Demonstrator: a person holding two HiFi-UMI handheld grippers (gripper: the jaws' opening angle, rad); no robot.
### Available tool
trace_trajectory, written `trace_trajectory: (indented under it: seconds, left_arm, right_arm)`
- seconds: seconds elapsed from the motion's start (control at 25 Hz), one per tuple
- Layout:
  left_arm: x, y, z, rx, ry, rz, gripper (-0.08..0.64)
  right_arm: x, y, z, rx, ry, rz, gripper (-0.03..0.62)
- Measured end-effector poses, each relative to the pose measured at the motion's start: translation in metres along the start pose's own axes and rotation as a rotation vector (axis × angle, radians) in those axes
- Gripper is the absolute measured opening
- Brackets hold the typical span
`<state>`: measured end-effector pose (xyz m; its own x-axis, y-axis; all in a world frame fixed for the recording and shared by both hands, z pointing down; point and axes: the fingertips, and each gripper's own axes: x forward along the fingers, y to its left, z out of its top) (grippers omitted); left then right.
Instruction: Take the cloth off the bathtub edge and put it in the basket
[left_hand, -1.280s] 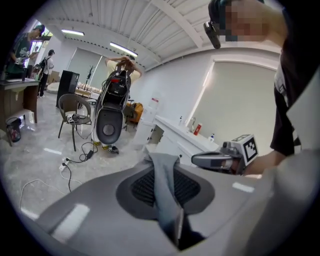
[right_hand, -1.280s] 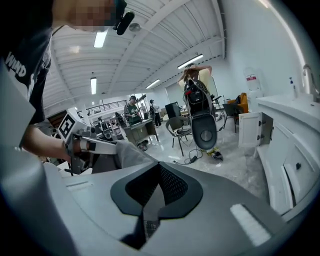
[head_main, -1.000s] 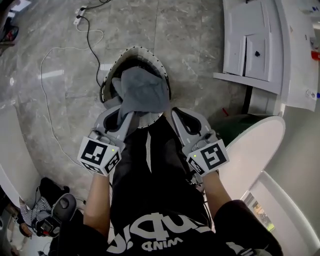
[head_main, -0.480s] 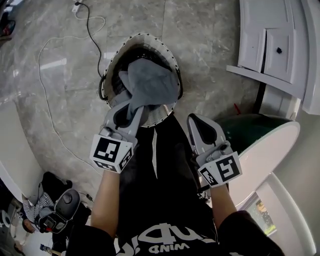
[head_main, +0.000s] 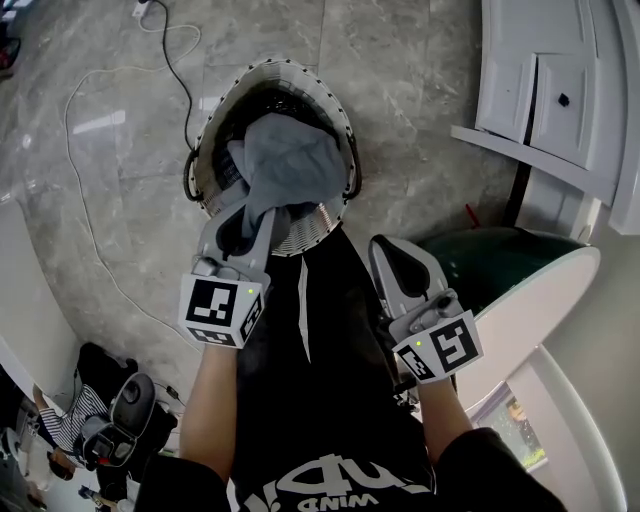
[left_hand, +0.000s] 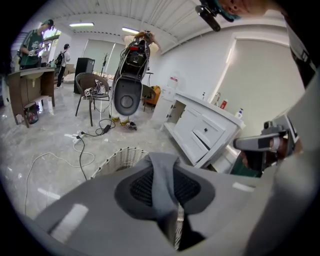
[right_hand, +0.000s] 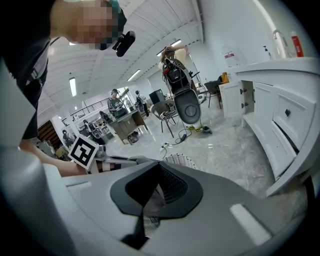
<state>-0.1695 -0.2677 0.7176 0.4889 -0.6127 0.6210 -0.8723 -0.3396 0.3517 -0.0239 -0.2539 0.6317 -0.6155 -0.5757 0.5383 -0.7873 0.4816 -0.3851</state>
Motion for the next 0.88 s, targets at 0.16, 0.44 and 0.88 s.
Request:
trace_trajectory:
  seconds: [0.16,0.44,0.88]
  left_arm:
    - [0.002,0.005,-0.01,0.031,0.029,0.052,0.055]
    - [0.01,0.015,-0.012,-0.017,0.007,0.111,0.336]
    - [0.006,0.021,-0.013,-0.007,0.025,0.098,0.376]
  right_arm:
    - [-0.001,-0.002,-0.005,-0.003,0.017,0.007,0.009]
    - [0.002,-0.001,-0.013,-0.005,0.04,0.017,0.009]
    - [0.006,0.004,-0.021,-0.006,0.068,0.038,0.009]
